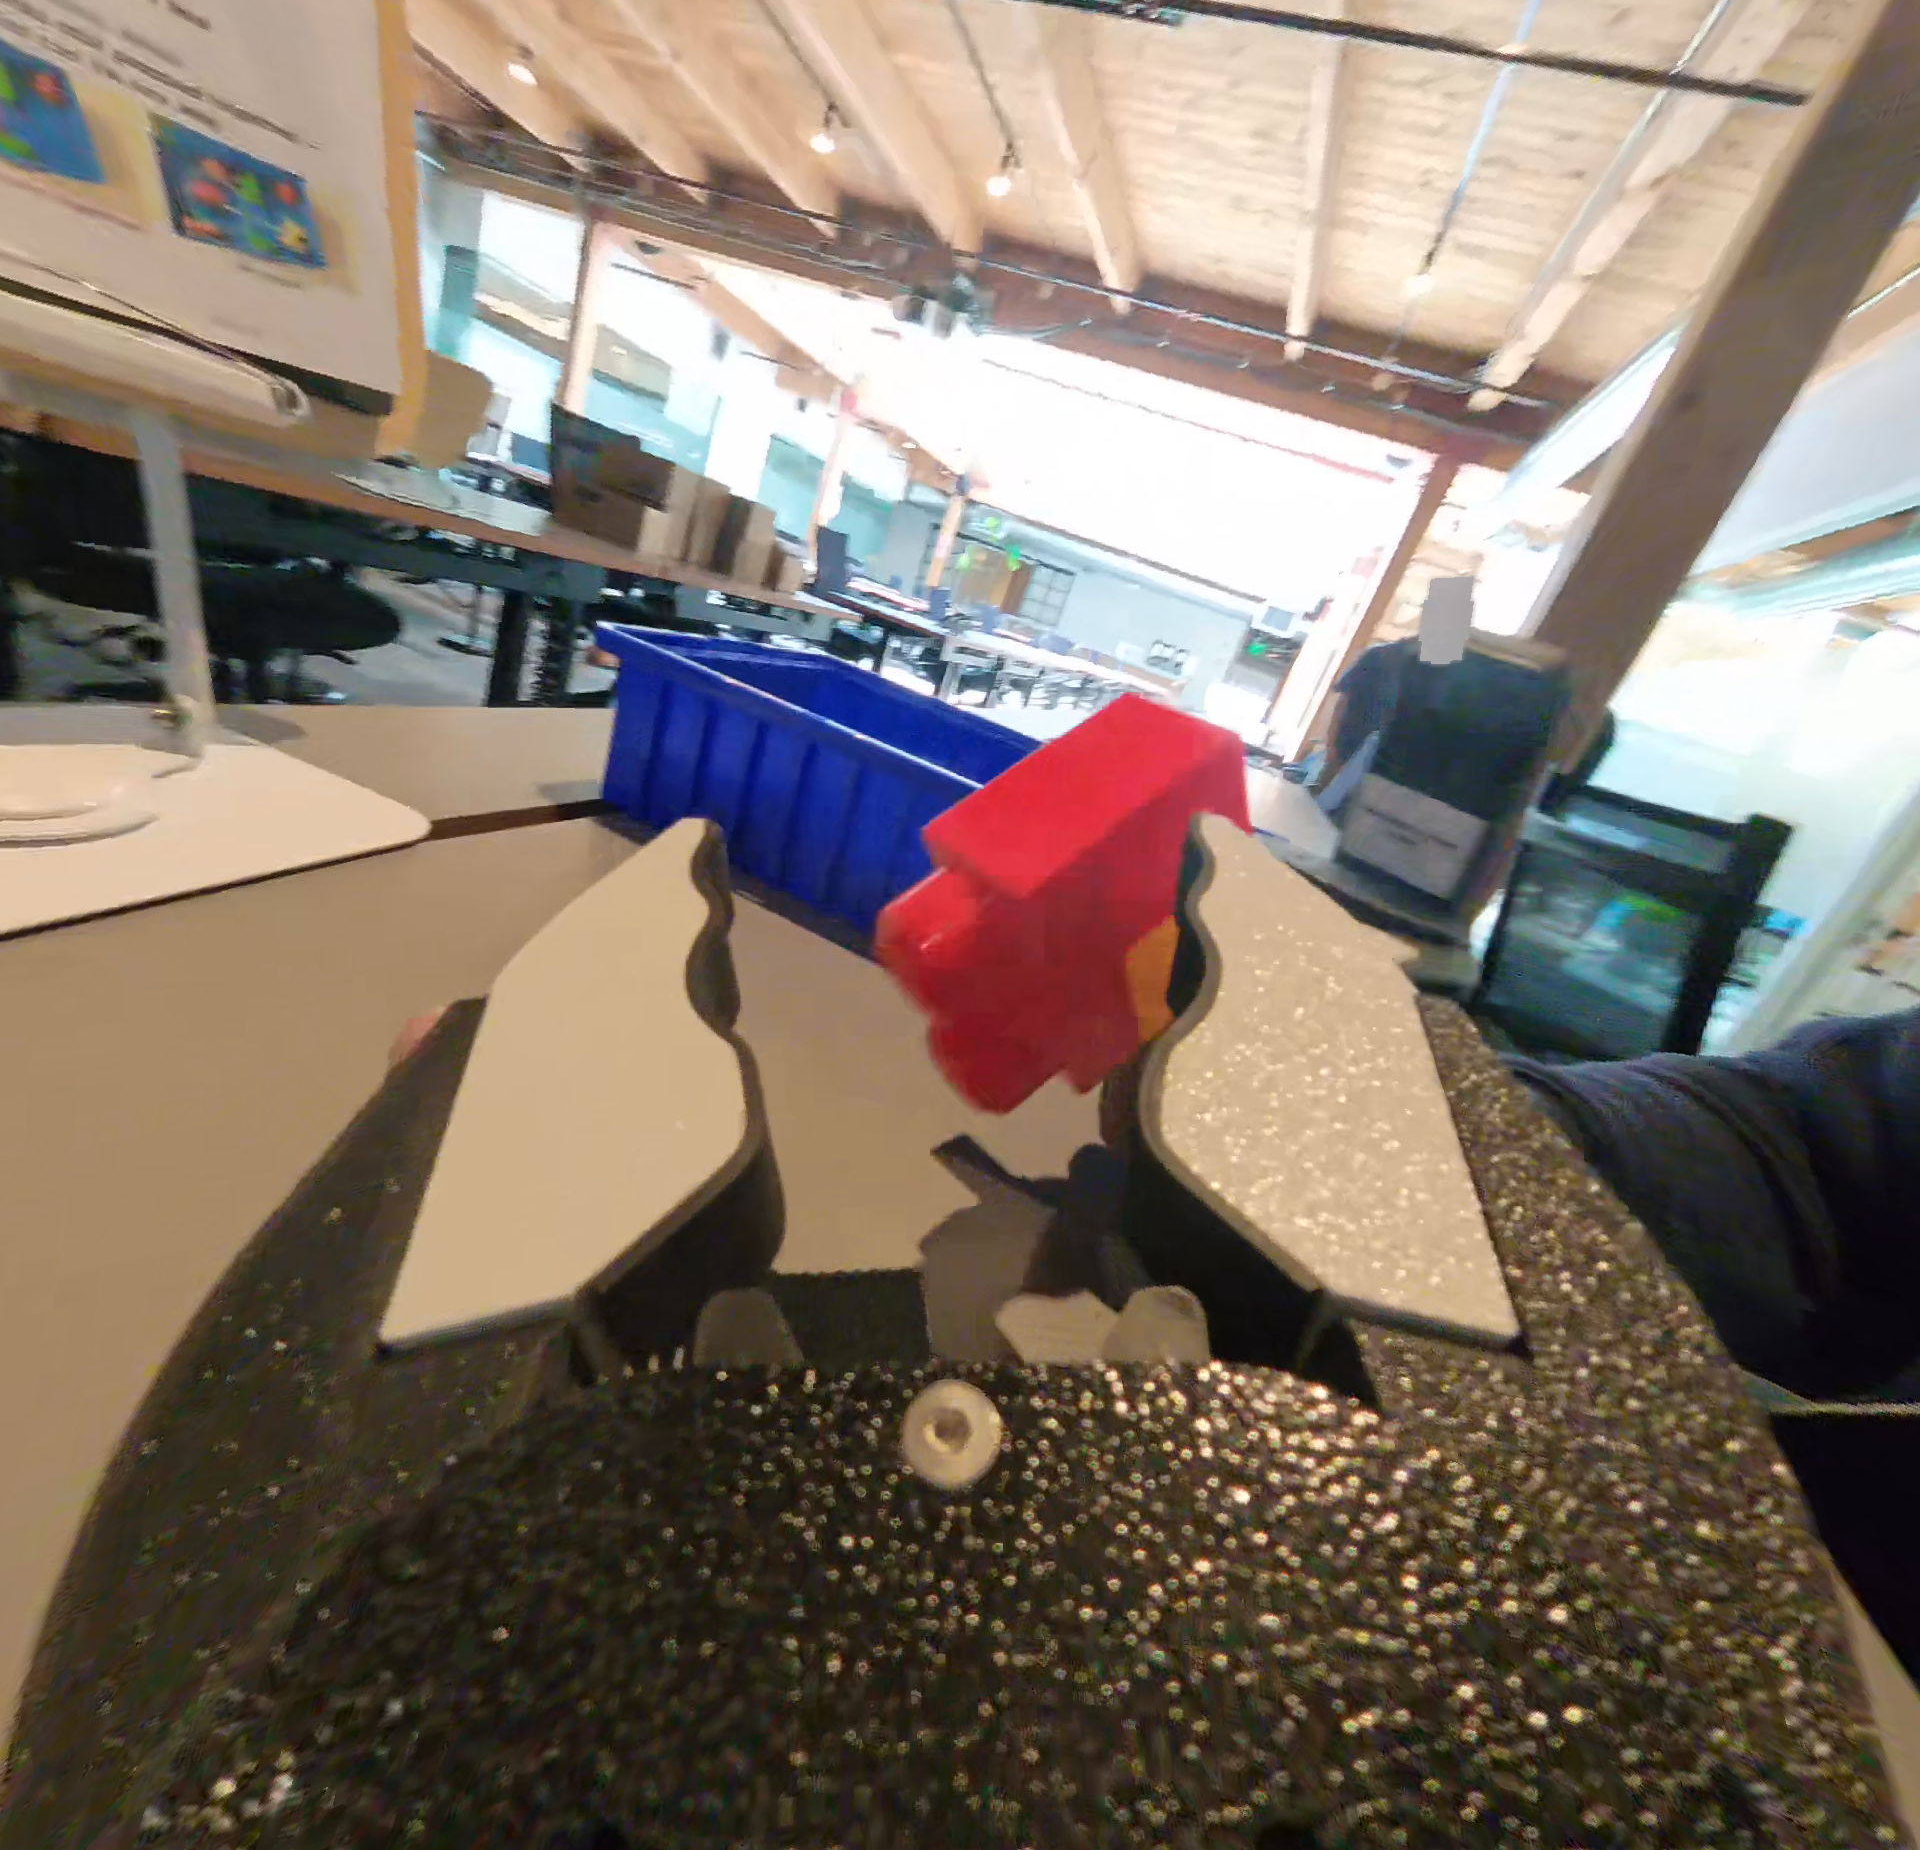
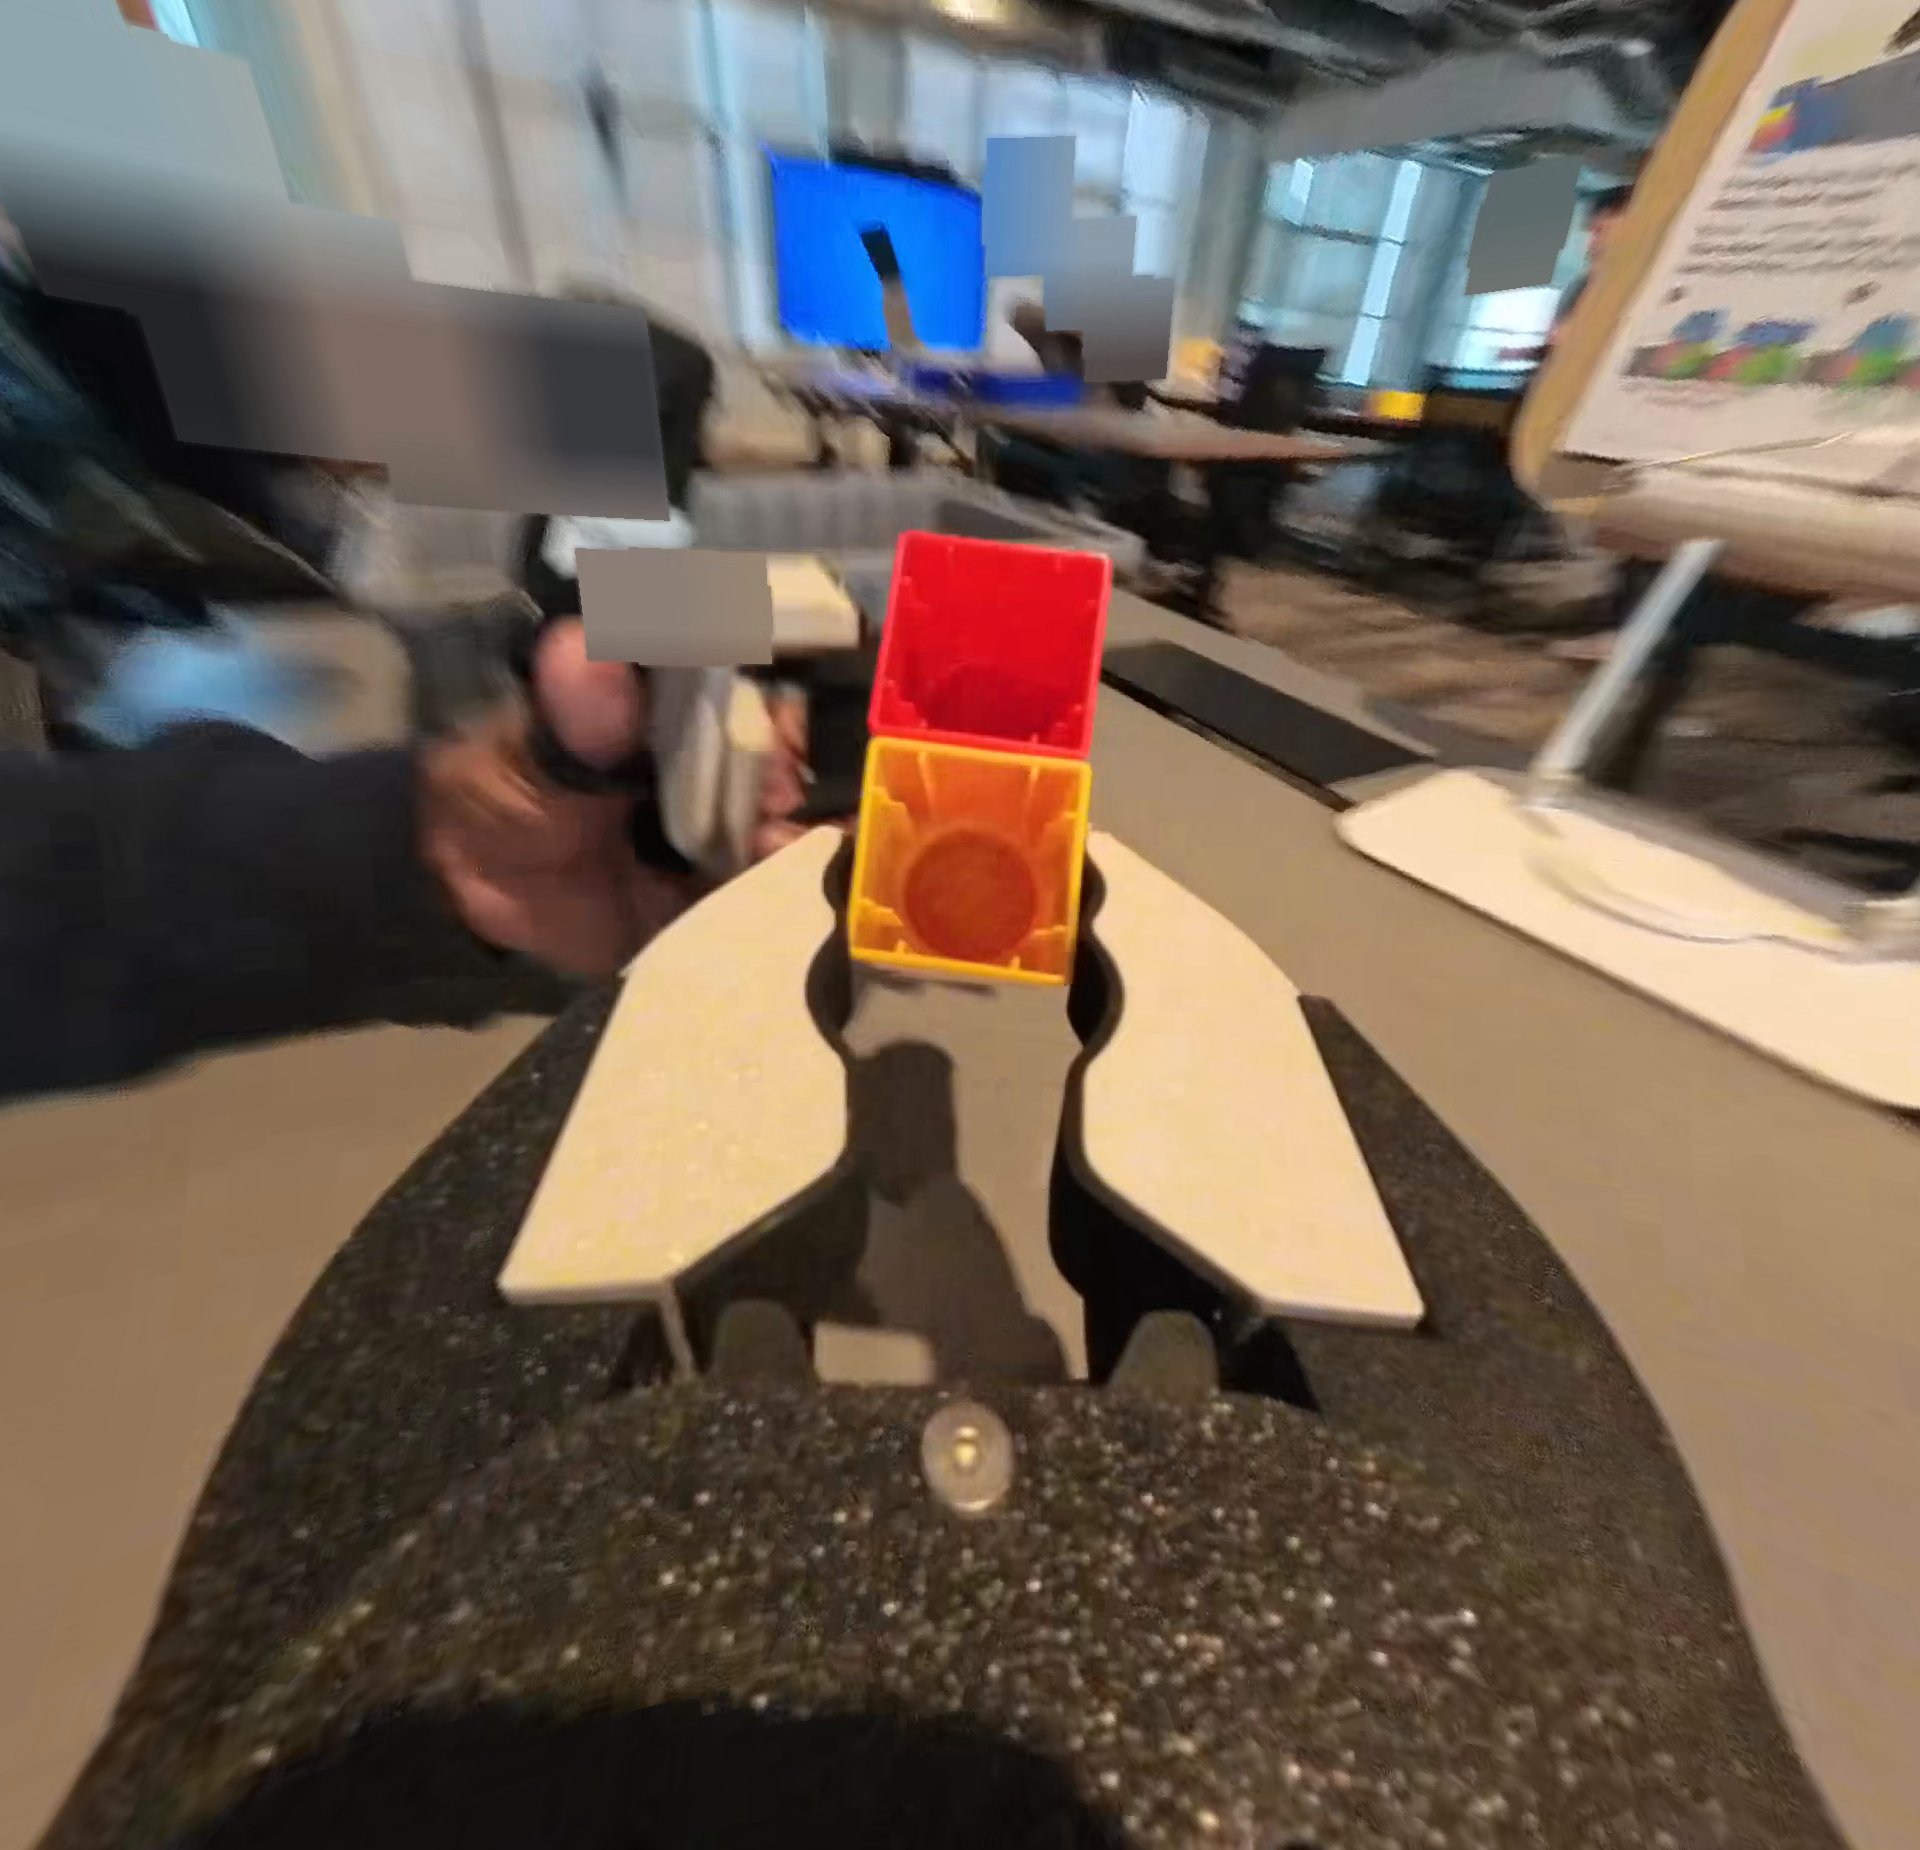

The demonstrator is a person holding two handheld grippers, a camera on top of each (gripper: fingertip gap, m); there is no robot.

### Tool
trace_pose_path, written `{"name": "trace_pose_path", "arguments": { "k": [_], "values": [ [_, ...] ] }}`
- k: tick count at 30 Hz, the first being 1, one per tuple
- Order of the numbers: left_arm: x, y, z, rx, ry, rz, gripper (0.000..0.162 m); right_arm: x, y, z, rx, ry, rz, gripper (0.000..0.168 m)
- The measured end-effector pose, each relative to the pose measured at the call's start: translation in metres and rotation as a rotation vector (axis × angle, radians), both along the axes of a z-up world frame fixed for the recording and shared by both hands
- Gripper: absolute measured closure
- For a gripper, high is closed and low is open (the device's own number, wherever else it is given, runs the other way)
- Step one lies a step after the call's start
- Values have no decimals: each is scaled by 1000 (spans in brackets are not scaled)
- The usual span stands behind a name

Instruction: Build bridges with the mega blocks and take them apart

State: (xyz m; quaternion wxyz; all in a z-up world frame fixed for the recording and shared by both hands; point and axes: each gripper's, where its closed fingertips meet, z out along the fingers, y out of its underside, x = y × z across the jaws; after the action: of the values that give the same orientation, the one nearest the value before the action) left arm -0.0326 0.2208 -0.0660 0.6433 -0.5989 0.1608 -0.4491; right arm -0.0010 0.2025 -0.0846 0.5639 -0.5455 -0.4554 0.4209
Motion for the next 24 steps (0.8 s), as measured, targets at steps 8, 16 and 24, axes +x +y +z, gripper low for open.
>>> {"name": "trace_pose_path", "arguments": {
  "k": [8,16,24],
  "values": [
    [28,-25,-4,-10,-69,-229,101,4,-21,19,-306,214,286,129],
    [30,-33,0,79,-43,-210,125,1,-21,14,-340,197,296,131],
    [27,-29,4,126,10,-99,125,3,-12,17,-277,161,196,131]
  ]
}}
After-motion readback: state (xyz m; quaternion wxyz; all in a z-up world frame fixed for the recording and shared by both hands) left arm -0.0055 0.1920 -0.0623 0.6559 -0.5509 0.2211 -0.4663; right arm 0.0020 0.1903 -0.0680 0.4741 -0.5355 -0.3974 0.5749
